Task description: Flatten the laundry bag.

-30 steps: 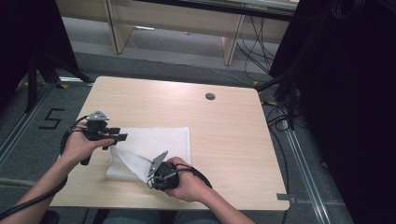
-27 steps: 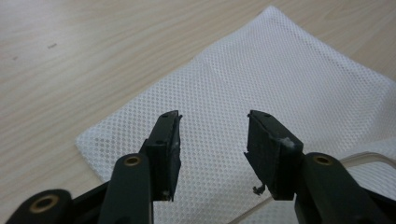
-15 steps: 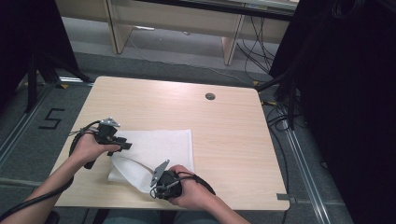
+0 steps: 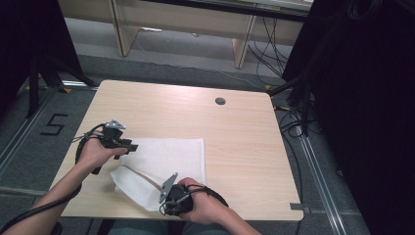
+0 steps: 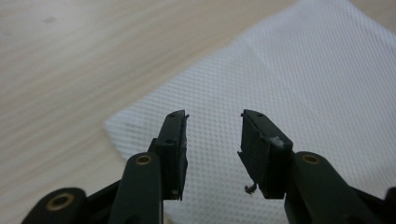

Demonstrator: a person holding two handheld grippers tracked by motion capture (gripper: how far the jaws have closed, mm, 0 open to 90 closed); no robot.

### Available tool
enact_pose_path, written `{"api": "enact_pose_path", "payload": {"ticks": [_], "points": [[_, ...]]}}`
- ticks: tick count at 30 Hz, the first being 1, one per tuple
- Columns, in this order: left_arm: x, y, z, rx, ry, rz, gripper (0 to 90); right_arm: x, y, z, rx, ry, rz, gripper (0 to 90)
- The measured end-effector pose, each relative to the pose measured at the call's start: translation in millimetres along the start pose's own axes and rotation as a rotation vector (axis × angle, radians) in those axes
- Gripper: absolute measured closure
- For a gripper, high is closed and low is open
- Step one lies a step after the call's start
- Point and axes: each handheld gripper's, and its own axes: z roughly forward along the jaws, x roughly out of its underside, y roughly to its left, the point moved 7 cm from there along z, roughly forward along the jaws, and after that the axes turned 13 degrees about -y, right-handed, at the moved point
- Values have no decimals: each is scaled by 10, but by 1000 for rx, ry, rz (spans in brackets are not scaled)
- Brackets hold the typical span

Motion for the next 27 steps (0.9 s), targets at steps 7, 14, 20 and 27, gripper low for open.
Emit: {"api": "enact_pose_path", "payload": {"ticks": [7,14,20,27], "points": [[175,-80,129,61,171,122,598,59,56,-66,1,45,50,882],[182,-82,198,46,173,142,599,89,74,-102,-37,41,-40,879],[141,-65,266,23,155,149,605,106,147,-139,-54,50,-43,900],[82,22,337,-2,144,138,616,128,86,-145,-37,36,-42,900]]}}
